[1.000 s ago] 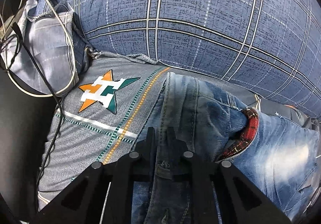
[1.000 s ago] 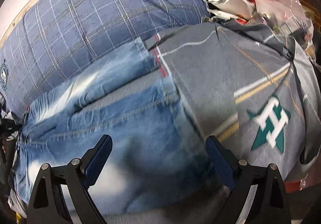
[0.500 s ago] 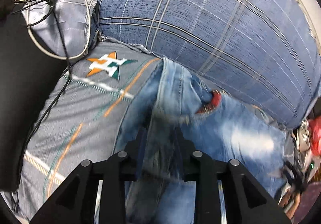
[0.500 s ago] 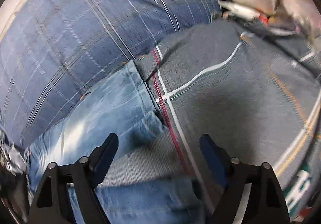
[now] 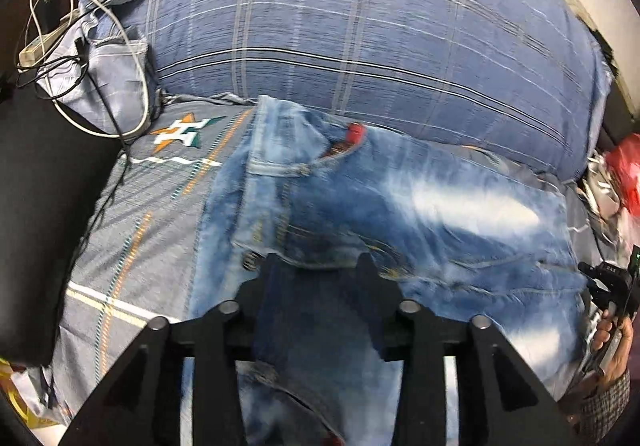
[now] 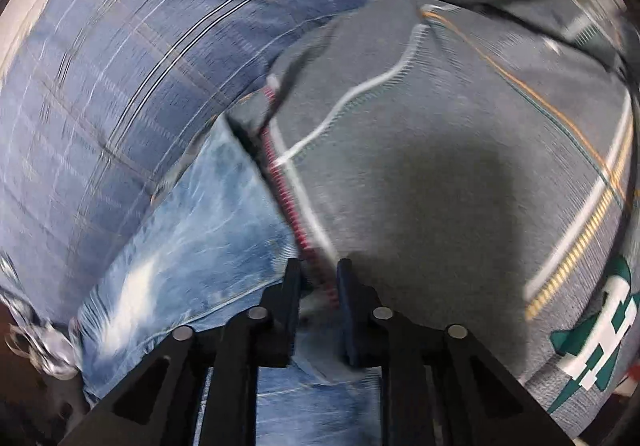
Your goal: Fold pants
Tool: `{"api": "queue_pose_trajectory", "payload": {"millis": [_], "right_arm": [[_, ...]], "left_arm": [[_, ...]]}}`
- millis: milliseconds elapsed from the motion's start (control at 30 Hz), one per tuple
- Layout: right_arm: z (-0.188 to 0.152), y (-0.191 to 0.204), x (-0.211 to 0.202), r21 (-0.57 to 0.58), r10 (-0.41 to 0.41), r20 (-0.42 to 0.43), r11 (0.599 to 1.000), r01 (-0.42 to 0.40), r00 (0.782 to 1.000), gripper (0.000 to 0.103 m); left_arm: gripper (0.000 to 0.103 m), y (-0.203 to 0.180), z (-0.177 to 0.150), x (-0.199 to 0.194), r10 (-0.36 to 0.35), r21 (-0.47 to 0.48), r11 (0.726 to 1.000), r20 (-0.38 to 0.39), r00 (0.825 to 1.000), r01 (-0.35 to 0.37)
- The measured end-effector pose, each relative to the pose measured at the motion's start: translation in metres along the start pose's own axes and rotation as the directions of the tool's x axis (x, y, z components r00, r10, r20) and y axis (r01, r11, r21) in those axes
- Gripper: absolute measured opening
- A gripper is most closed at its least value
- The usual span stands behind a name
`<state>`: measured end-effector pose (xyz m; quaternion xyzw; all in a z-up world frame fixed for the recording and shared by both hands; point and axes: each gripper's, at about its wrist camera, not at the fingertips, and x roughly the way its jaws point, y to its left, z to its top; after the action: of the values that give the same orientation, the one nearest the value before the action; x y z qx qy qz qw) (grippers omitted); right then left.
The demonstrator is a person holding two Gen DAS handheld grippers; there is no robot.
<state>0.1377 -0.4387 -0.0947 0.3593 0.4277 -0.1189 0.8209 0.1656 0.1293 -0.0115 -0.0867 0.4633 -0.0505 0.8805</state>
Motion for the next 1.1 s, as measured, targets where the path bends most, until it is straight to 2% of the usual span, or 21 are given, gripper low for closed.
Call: {"api": "queue_pose_trajectory", "payload": {"millis": [133, 267, 333, 433, 667, 833, 1000, 1100], "right_arm": [[-0.008, -0.015, -0.024, -0.036, 0.0, 0.032, 0.999, 0.001, 1.0, 0.03], [-0.019, -0.021, -0.044, -0.111, 0.008, 0.055, 0.994, -0.002, 0.998, 0.032], [-0.022, -0.02, -0.052, -0.153, 0.019, 0.068, 0.988, -0.009, 0.997, 0.037], [-0.024, -0.02, -0.058, -0.193, 0.043, 0.081, 0.981, -0.027, 0.996, 0.049], [-0.019, -0.026, -0.051, -0.206, 0.089, 0.062, 0.976, -0.074, 0.994, 0.051], [-0.01, -0.028, -0.041, -0.205, 0.09, 0.048, 0.976, -0.079, 0.995, 0.052], [0.001, -0.012, -0.026, -0.231, 0.092, 0.036, 0.97, -0.081, 0.995, 0.052], [0.008, 0.002, -0.016, -0.254, 0.084, 0.029, 0.964, -0.074, 0.996, 0.052]], "left_arm": [[0.042, -0.026, -0.014, -0.008, -0.028, 0.06, 0.998, 0.002, 1.0, 0.028], [0.042, -0.067, -0.02, -0.007, -0.029, 0.172, 0.985, -0.006, 1.0, 0.029], [0.042, -0.084, -0.022, -0.006, -0.037, 0.206, 0.978, -0.013, 0.999, 0.039], [0.044, -0.106, -0.023, -0.001, -0.057, 0.24, 0.969, -0.03, 0.998, 0.063], [0.044, -0.15, -0.023, 0.025, -0.052, 0.282, 0.957, -0.07, 0.996, 0.069], [0.045, -0.157, -0.013, 0.042, -0.053, 0.264, 0.962, -0.081, 0.995, 0.073], [0.045, -0.139, 0.007, 0.055, -0.049, 0.193, 0.979, -0.086, 0.995, 0.064], [0.045, -0.127, 0.022, 0.058, -0.03, 0.182, 0.982, -0.066, 0.997, 0.041]]}}
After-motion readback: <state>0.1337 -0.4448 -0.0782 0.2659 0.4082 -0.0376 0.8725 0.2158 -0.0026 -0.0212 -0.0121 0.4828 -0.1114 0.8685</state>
